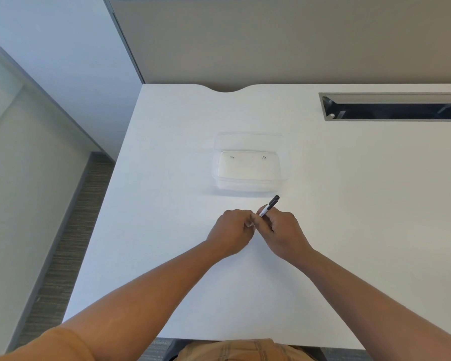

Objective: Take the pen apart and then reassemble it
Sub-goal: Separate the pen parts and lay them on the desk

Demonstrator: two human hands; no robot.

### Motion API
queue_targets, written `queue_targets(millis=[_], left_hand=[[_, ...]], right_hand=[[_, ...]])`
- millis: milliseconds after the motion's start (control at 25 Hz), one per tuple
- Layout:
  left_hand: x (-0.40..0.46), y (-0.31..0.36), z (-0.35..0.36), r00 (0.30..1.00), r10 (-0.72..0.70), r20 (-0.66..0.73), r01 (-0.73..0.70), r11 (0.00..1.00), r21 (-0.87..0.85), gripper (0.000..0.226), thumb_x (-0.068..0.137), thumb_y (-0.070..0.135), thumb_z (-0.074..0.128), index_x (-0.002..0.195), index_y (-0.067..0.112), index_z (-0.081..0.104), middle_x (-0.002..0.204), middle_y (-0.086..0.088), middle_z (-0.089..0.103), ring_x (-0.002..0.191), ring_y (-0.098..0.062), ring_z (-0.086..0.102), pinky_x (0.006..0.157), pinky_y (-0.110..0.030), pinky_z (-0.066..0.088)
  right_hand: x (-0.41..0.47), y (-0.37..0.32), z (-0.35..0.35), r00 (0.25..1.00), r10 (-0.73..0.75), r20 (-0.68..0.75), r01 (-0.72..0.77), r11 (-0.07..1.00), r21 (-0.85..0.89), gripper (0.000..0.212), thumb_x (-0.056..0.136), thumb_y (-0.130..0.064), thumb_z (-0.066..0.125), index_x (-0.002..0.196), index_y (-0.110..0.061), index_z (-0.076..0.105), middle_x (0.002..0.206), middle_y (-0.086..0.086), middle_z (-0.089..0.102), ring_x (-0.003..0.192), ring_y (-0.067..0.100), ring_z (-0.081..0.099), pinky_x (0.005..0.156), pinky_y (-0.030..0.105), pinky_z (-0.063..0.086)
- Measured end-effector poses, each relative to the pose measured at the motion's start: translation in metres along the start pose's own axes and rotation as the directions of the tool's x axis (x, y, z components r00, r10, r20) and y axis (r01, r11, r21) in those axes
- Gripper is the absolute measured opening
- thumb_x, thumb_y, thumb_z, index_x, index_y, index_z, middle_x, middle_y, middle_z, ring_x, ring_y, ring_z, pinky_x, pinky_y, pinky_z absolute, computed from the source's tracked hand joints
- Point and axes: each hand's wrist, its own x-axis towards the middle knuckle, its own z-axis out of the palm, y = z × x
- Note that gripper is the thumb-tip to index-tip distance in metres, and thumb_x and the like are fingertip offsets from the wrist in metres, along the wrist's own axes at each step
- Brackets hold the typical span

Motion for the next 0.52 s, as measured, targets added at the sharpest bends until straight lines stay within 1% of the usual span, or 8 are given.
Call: queue_targets(millis=[80,120,160,200,240,320,400,520], left_hand=[[-0.002,-0.002,0.0,0.999,-0.016,-0.039,0.01,0.99,-0.139,0.016,0.089,0.011,0.059,0.08,0.022,0.066,0.078,0.003,0.071,0.071,-0.018,0.065,0.059,-0.03,0.049],[-0.003,-0.002,-0.001,0.996,-0.067,-0.058,0.05,0.967,-0.249,0.013,0.088,0.013,0.063,0.082,0.023,0.068,0.078,0.003,0.073,0.07,-0.016,0.068,0.056,-0.027,0.049],[-0.004,-0.001,-0.002,0.989,-0.133,-0.066,0.098,0.922,-0.375,0.007,0.087,0.015,0.068,0.087,0.022,0.07,0.081,0.001,0.076,0.073,-0.014,0.071,0.056,-0.028,0.052],[-0.004,-0.001,-0.003,0.979,-0.195,-0.055,0.142,0.853,-0.501,0.008,0.085,0.016,0.071,0.093,0.019,0.071,0.084,-0.004,0.077,0.077,-0.016,0.074,0.06,-0.033,0.058],[-0.005,-0.002,-0.004,0.972,-0.233,-0.026,0.169,0.771,-0.614,0.014,0.084,0.014,0.074,0.097,0.014,0.072,0.087,-0.01,0.077,0.083,-0.021,0.076,0.07,-0.041,0.062],[-0.008,-0.002,-0.006,0.964,-0.26,0.048,0.203,0.611,-0.766,0.021,0.081,0.01,0.079,0.1,0.006,0.071,0.094,-0.02,0.076,0.092,-0.029,0.075,0.087,-0.043,0.061],[-0.012,-0.003,-0.008,0.954,-0.28,0.104,0.239,0.506,-0.828,0.025,0.081,0.011,0.082,0.101,0.004,0.071,0.094,-0.016,0.078,0.092,-0.027,0.073,0.089,-0.037,0.057],[-0.019,-0.003,-0.01,0.93,-0.323,0.177,0.303,0.399,-0.865,0.024,0.08,0.016,0.084,0.098,0.006,0.071,0.09,-0.012,0.076,0.087,-0.026,0.065,0.084,-0.038,0.047]], right_hand=[[-0.004,0.003,-0.002,0.999,0.034,0.001,-0.034,0.999,0.038,0.022,0.092,-0.048,0.057,0.097,-0.027,0.061,0.056,-0.014,0.056,0.052,0.009,0.049,0.052,0.018,0.037],[-0.005,0.003,-0.002,0.999,0.051,-0.005,-0.051,0.998,0.045,0.021,0.089,-0.045,0.061,0.102,-0.029,0.062,0.064,-0.015,0.062,0.059,0.008,0.055,0.056,0.018,0.042],[-0.007,0.003,-0.003,0.999,0.054,-0.007,-0.054,0.998,0.04,0.024,0.086,-0.039,0.063,0.108,-0.029,0.062,0.075,-0.015,0.066,0.067,0.007,0.059,0.062,0.019,0.046],[-0.008,0.003,-0.003,0.999,0.042,0.002,-0.042,0.999,0.024,0.03,0.084,-0.033,0.064,0.113,-0.027,0.063,0.086,-0.015,0.068,0.076,0.007,0.061,0.068,0.022,0.049],[-0.009,0.002,-0.003,1.0,0.02,0.016,-0.02,1.0,0.0,0.034,0.084,-0.027,0.066,0.118,-0.025,0.064,0.094,-0.015,0.067,0.083,0.007,0.062,0.073,0.025,0.051],[-0.009,-0.003,-0.002,0.999,-0.024,0.028,0.025,0.999,-0.036,0.037,0.088,-0.022,0.068,0.124,-0.022,0.064,0.102,-0.011,0.068,0.089,0.011,0.063,0.079,0.029,0.053],[-0.008,-0.008,-0.003,0.998,-0.052,0.033,0.053,0.998,-0.043,0.032,0.091,-0.028,0.07,0.122,-0.023,0.067,0.1,-0.009,0.07,0.087,0.011,0.064,0.079,0.03,0.053],[-0.005,-0.016,-0.008,0.996,-0.077,0.049,0.08,0.996,-0.047,0.017,0.091,-0.032,0.07,0.106,-0.025,0.072,0.083,-0.007,0.07,0.076,0.013,0.061,0.074,0.035,0.053]])
